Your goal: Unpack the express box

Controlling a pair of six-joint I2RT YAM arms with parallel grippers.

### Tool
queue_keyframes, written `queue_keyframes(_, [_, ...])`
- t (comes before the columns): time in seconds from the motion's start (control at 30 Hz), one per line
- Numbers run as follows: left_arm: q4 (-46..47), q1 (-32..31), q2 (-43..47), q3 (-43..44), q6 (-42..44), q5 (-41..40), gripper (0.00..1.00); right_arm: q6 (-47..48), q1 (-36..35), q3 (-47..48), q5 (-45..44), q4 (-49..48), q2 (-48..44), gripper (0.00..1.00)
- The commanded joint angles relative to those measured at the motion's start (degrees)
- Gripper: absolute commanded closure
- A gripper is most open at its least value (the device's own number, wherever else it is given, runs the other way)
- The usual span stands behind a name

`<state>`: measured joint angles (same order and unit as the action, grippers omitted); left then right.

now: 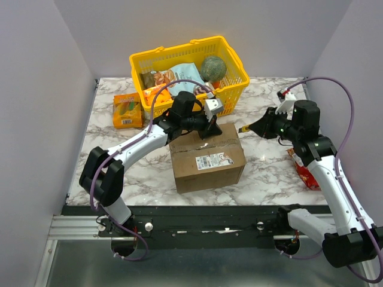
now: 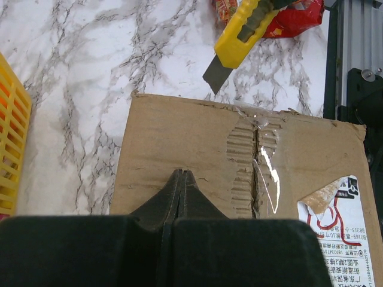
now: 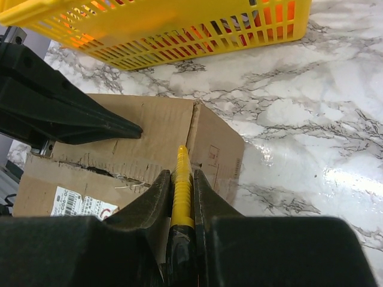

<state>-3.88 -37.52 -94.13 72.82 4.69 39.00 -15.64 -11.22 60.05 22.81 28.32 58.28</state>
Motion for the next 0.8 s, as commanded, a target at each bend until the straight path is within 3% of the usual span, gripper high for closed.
queue_keyframes(0.0, [-3.33,-0.28,0.26,-1.80,0.32,-2.35,1.00,0.26,-0.90,-0.72,1.27,-0.54,0.34,1.00])
queue_keyframes(0.77, [-4.03,-0.36,-0.88,-2.77,2.17,-7.36,1.00,6.32,-0.99,3.32,2.76,18.97,-2.64,1.00])
